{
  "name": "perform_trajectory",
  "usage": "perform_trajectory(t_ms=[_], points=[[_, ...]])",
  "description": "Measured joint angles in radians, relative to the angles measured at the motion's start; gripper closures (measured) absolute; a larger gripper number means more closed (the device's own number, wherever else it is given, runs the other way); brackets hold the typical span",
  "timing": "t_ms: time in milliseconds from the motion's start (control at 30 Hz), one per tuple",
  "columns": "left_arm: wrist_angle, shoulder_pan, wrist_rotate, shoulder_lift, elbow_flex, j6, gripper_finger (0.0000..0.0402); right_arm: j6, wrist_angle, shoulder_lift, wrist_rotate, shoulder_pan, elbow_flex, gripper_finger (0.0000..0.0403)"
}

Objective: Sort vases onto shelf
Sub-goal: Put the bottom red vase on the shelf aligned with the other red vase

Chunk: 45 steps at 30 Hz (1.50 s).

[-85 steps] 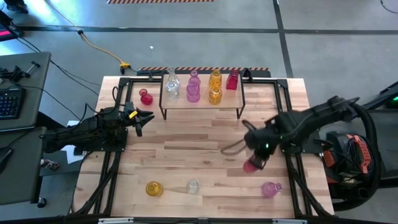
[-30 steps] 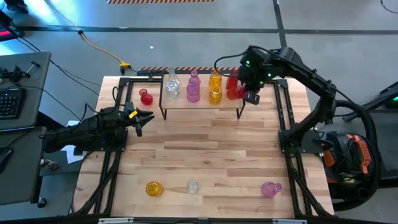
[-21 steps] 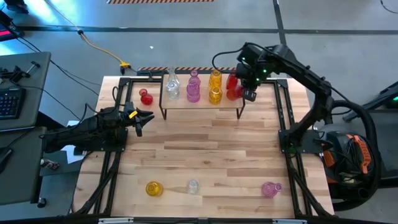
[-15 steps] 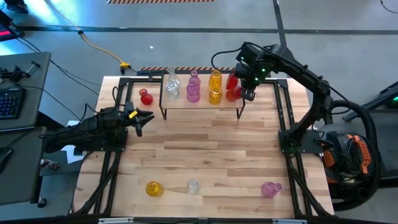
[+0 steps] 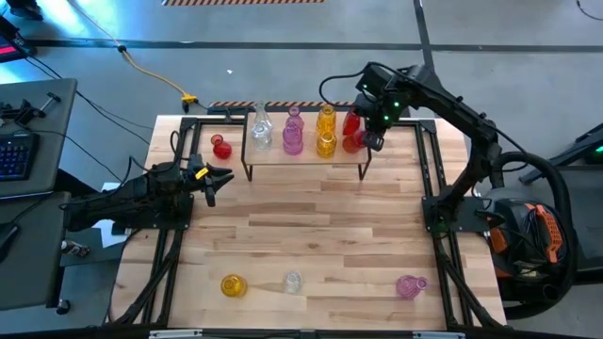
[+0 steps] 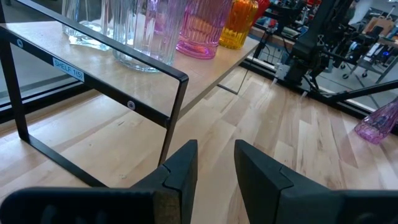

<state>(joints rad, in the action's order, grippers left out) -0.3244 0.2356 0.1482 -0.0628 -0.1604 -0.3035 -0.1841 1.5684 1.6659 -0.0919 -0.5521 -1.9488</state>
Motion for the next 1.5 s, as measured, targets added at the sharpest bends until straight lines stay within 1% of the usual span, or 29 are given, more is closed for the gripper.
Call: perform_trajectory(t_ms=[233,900,1167,1500], points=[[0.000,0.000,0.000,0.000,0.000,0.000,0.0307,0.000,-0.008,0.006,-0.013,0.000,0.000,0.0389],[0.000,0.000,0.000,0.000,0.000,0.000,0.0307,0.026,-0.010,0.007,-0.003,-0.005,0.000,0.0388],[0.000,0.000,0.000,0.000,0.000,0.000,0.0307,0.022,-0.002,0.010,0.020,-0.010,-0.044,0.0388],[0.000,0.000,0.000,0.000,0.000,0.000,0.0307,0.023,0.004,0.032,-0.008,-0.011,-0.045,0.0388]])
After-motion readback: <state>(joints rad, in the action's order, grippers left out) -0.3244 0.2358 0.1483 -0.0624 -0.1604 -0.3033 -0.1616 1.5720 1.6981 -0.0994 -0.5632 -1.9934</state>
